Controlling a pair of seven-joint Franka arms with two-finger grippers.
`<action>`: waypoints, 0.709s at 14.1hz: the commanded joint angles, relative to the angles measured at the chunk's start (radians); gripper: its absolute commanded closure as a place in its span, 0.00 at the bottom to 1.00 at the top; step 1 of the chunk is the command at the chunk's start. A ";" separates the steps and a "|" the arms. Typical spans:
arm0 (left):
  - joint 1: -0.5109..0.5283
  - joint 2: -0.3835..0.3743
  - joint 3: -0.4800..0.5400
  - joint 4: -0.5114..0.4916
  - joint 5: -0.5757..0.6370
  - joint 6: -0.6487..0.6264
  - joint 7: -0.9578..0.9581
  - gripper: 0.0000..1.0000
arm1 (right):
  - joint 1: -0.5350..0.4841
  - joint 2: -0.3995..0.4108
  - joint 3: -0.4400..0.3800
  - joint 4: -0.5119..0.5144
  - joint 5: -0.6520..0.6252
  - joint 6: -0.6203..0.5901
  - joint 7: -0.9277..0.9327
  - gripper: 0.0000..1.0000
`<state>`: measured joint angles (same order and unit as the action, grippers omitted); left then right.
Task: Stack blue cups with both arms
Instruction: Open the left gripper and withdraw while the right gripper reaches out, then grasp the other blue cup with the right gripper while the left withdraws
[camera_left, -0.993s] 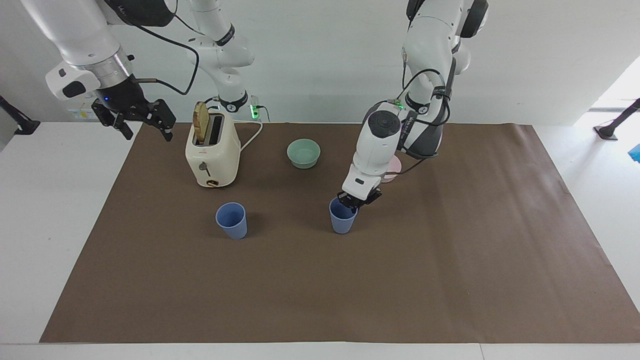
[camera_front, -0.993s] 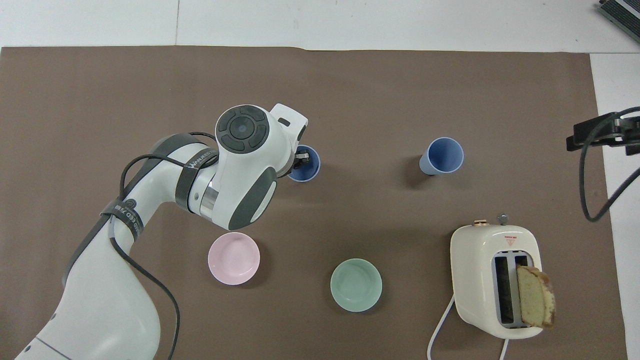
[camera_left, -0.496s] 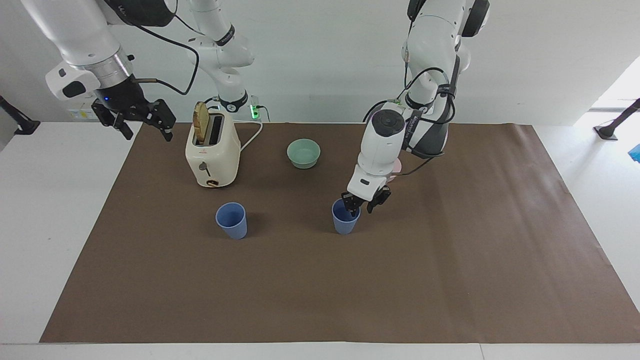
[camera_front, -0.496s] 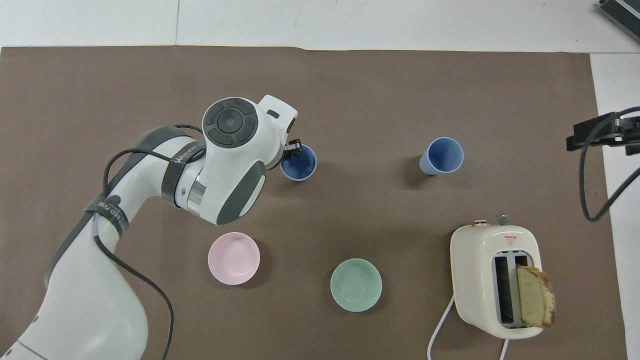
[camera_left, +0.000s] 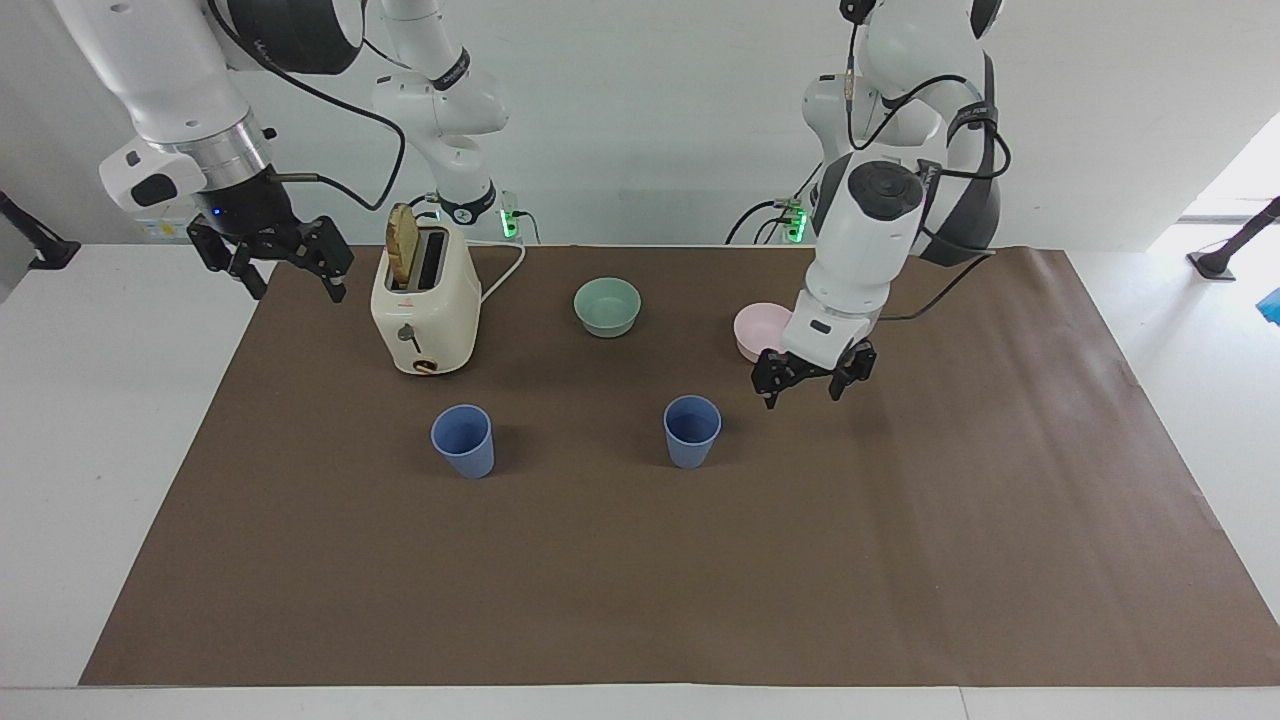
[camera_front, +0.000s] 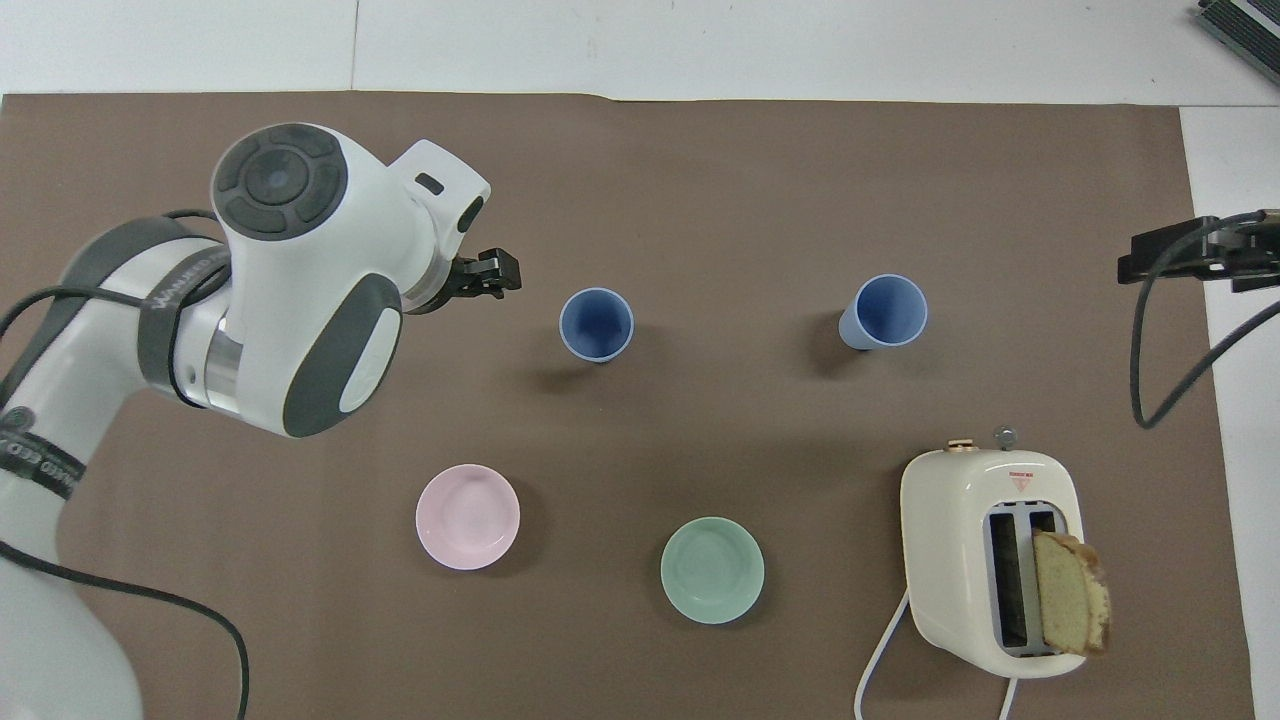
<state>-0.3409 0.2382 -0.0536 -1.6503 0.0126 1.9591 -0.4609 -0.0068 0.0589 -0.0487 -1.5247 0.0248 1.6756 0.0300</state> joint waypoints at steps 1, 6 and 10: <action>0.068 -0.060 -0.008 -0.023 0.010 -0.077 0.132 0.00 | -0.002 -0.004 0.004 -0.078 0.027 0.100 -0.032 0.00; 0.167 -0.131 -0.008 -0.029 0.003 -0.192 0.333 0.00 | 0.053 0.117 0.004 -0.114 0.027 0.191 -0.025 0.00; 0.215 -0.192 -0.006 -0.033 -0.002 -0.252 0.412 0.00 | 0.071 0.212 0.004 -0.118 0.027 0.291 -0.012 0.00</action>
<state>-0.1413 0.1000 -0.0509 -1.6542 0.0122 1.7338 -0.0753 0.0695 0.2502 -0.0437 -1.6404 0.0254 1.9442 0.0300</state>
